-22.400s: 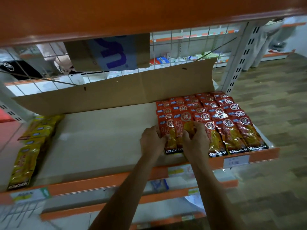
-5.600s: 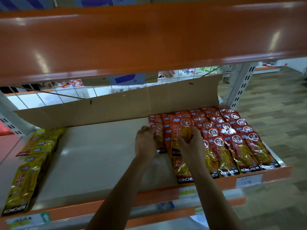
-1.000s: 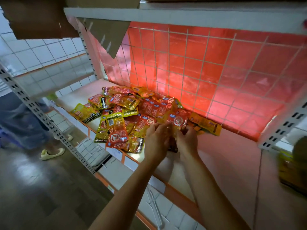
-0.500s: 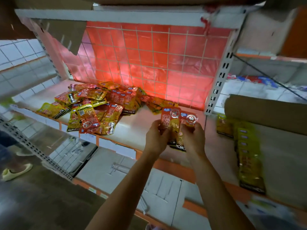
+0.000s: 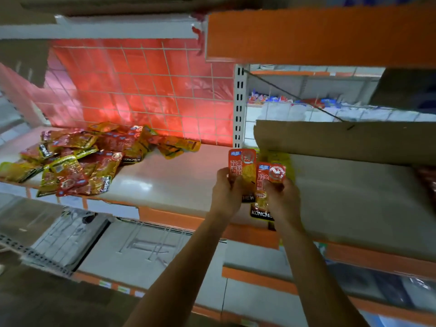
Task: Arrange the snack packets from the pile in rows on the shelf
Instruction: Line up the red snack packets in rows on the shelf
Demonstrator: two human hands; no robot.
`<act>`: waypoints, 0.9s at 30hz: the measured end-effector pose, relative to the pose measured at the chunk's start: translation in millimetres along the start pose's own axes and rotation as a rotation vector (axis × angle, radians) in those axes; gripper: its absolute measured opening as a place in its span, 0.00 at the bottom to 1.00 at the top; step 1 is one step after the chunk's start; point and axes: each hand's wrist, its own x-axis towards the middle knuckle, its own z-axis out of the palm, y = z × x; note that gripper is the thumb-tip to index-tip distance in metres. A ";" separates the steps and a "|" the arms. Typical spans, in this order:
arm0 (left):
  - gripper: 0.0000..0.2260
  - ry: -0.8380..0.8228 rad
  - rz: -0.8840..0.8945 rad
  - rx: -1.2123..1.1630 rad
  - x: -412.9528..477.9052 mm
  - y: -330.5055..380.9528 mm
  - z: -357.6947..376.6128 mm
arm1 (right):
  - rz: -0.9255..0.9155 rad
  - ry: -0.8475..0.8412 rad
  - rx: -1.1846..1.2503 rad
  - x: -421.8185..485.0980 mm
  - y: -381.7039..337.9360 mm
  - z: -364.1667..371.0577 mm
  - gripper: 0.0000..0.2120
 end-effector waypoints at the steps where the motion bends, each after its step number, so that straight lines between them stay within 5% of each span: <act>1: 0.06 -0.006 0.009 0.004 -1.6 3.0 14.4 | 0.010 0.019 0.001 5.1 3.2 -14.1 0.13; 13: 0.03 -0.087 -0.009 0.008 -31.2 37.3 213.3 | 0.019 0.254 -0.065 71.0 48.8 -200.7 0.21; 27: 0.06 -0.197 -0.135 0.122 -84.1 53.7 355.8 | -0.007 0.324 -0.218 104.5 104.4 -356.5 0.10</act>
